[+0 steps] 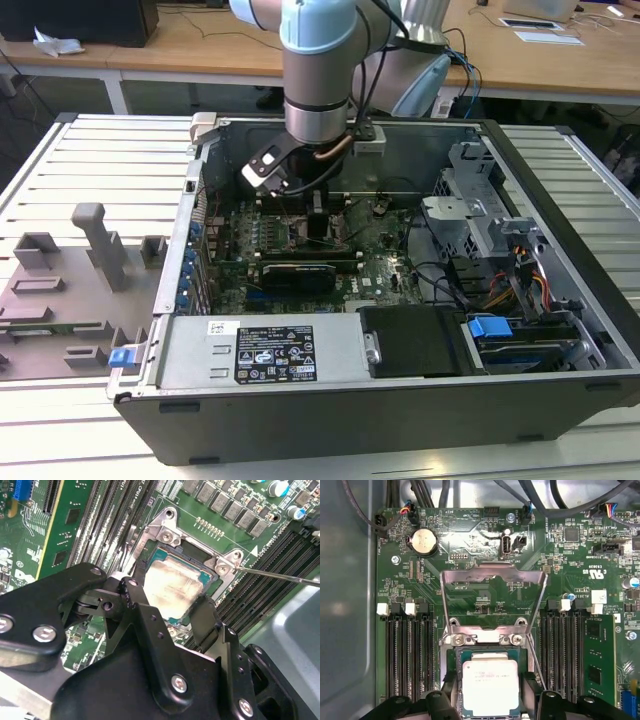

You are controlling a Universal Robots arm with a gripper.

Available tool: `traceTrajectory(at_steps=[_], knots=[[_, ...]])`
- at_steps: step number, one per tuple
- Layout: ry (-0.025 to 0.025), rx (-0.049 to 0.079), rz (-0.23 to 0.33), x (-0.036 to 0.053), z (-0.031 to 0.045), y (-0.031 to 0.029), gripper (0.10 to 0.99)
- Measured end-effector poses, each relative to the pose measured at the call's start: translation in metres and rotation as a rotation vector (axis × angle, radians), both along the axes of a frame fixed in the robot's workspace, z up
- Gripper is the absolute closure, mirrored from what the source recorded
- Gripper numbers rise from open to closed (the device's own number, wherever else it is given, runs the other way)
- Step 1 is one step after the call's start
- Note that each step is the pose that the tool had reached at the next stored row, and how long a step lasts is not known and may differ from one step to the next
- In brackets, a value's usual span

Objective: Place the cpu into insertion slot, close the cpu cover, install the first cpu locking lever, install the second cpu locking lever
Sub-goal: 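Place the cpu into insertion slot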

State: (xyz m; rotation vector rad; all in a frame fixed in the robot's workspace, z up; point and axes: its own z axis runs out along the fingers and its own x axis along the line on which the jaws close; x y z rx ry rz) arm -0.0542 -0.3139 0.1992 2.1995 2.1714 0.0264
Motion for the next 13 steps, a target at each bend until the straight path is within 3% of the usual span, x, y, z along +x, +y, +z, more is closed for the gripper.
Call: traceTrajectory(at_steps=[10,13], knots=[[0.0002,-0.003,0.000,-0.0014,-0.0002,0.0027,0.467],[0.0001,-0.007,0.001,-0.0014,0.0104,0.0027,0.467]])
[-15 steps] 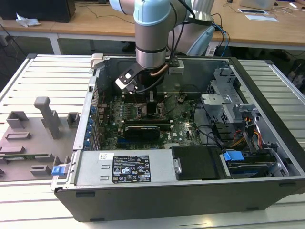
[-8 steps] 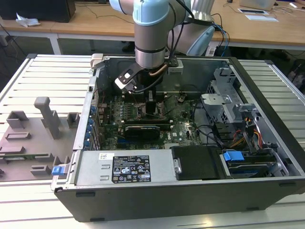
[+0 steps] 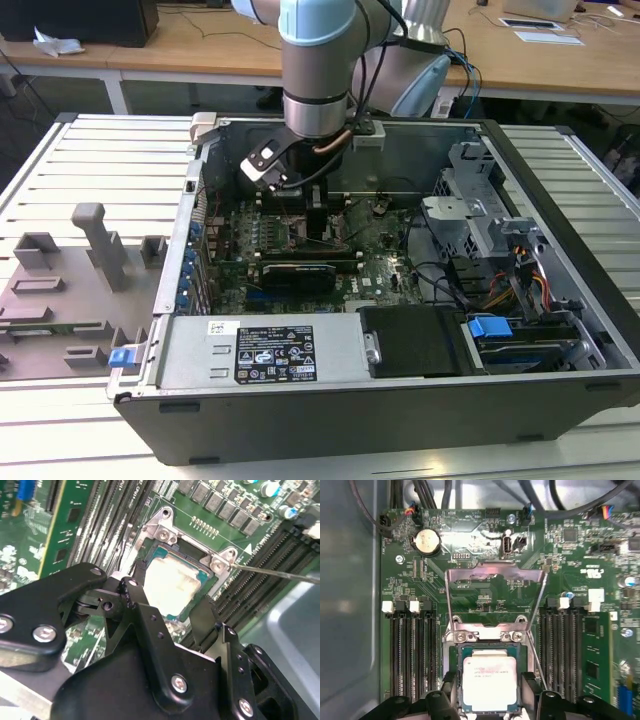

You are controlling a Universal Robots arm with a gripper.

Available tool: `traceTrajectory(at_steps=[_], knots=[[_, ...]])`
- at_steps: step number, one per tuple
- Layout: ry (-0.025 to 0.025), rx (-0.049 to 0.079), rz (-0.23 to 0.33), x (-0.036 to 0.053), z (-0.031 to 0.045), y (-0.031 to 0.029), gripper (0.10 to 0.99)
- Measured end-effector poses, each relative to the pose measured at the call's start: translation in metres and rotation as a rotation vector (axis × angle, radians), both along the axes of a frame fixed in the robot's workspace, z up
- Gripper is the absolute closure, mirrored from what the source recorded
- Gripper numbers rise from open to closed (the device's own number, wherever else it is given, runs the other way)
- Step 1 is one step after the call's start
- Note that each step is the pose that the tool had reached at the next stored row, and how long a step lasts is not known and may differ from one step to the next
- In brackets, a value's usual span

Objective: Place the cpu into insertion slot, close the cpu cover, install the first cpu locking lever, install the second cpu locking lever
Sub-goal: 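Place the cpu into insertion slot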

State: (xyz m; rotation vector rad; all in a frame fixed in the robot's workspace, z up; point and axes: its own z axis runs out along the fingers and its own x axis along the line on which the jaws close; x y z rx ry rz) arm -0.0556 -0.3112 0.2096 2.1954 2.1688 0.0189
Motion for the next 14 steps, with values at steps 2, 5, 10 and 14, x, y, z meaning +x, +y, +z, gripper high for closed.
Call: traceTrajectory(at_steps=[2,5,10,14], knots=[[-0.0001,0.000,0.000,0.0000,0.0046,0.0000,0.467],[-0.0001,-0.001,0.000,0.0000,0.0136,0.0000,0.482],[-0.0001,0.000,0.000,0.0000,0.0366,0.0000,0.792],[0.0000,-0.001,0.000,0.0000,0.0506,0.0000,0.980]])
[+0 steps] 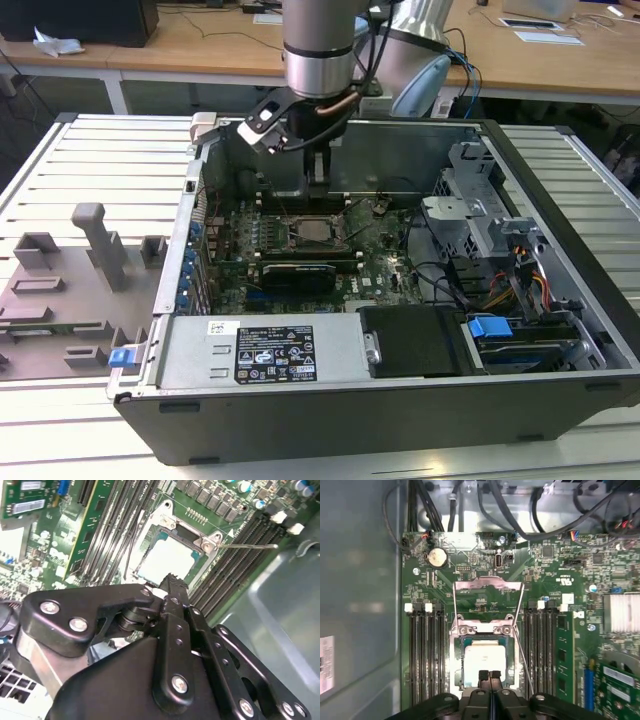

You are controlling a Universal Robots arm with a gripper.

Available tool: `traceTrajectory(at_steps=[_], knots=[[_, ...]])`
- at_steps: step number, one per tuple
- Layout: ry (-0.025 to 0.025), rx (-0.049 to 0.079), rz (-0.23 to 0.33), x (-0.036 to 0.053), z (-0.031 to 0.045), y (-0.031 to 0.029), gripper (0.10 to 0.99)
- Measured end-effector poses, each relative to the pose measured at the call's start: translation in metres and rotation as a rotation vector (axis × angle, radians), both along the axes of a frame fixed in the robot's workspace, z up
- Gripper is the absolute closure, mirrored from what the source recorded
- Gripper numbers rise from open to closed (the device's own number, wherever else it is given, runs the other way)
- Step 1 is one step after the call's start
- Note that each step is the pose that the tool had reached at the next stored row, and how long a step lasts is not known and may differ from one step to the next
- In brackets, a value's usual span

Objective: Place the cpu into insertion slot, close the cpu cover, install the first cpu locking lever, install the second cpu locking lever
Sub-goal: 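Place the cpu into insertion slot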

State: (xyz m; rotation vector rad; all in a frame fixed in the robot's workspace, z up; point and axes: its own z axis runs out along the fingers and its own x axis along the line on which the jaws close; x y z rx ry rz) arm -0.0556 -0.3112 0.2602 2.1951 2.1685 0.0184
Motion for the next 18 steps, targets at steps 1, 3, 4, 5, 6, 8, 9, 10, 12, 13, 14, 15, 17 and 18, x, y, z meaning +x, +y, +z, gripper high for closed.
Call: traceTrajectory(at_steps=[1,3,4,5,6,8,9,10,12,13,14,15,17,18], knots=[[-0.0001,0.000,0.000,0.0000,0.0050,0.0000,0.980],[0.0001,0.000,0.000,0.0000,0.0140,0.0000,0.980],[0.0000,0.000,0.000,0.0000,0.0171,0.0000,0.980],[0.0000,0.000,0.000,0.0000,0.0222,0.0000,0.980],[0.0000,0.000,0.000,0.0000,0.0254,0.0000,0.980],[0.0000,0.000,0.000,0.0000,0.0301,0.0000,0.980],[0.0001,0.000,0.000,0.0000,0.0309,0.0000,0.980],[-0.0001,0.000,0.000,0.0000,0.0311,0.0000,0.980],[0.0000,0.000,0.000,0.0000,0.0314,0.0000,0.980],[0.0000,0.000,0.000,0.0000,0.0316,0.0000,0.980],[0.0000,0.000,0.000,0.0000,0.0316,0.0000,0.980],[0.0000,0.000,0.000,0.0000,0.0316,0.0000,0.980],[0.0000,0.000,0.000,0.0000,0.0317,0.0000,0.980],[-0.0001,0.000,0.000,0.0000,0.0317,0.0000,0.980]])
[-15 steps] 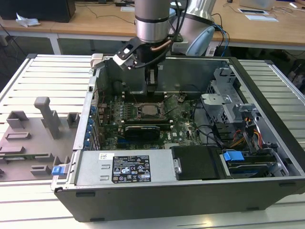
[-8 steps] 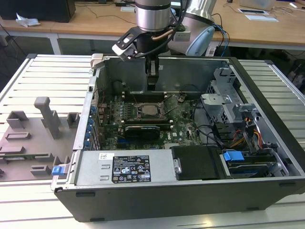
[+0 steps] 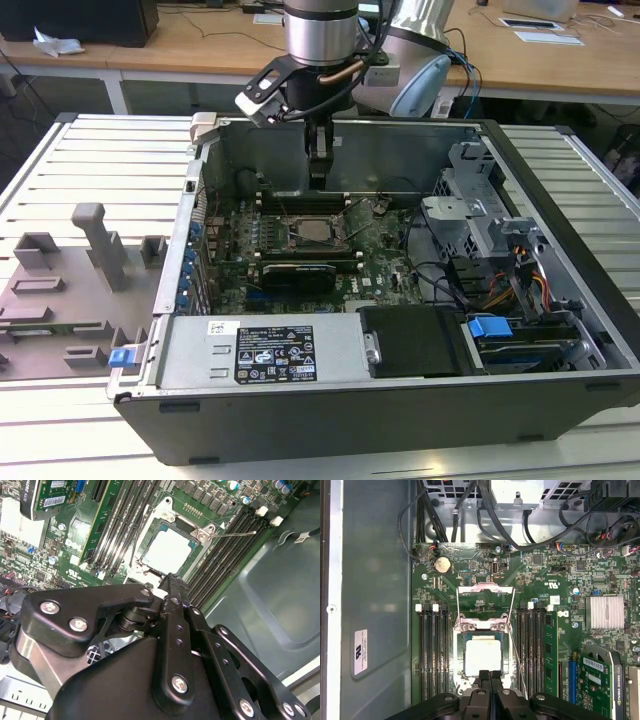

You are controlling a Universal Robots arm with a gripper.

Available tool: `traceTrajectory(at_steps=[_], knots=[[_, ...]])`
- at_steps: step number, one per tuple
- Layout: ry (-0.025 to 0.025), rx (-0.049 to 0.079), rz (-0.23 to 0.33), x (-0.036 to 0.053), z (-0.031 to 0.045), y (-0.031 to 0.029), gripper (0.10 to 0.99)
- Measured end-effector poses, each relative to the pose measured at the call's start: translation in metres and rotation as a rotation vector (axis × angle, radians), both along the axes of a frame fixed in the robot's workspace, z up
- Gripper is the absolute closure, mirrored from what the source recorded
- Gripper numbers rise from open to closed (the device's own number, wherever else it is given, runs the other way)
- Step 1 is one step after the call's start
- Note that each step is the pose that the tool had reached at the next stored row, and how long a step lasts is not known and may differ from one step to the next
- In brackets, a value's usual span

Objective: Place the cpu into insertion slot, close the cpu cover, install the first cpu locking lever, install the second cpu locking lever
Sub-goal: 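Place the cpu into insertion slot, then close the cpu cover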

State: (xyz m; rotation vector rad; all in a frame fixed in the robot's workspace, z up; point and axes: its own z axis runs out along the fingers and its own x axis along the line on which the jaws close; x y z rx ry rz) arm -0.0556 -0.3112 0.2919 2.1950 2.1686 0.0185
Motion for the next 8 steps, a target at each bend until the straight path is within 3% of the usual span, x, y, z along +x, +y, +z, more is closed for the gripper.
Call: traceTrajectory(at_steps=[6,7,8], knots=[[0.0001,0.000,0.000,0.0002,0.0003,0.0000,0.980],[0.0002,0.000,0.000,0.0034,0.0003,0.0000,0.980],[0.0010,0.000,0.000,0.0119,0.0002,0.0000,0.980]])
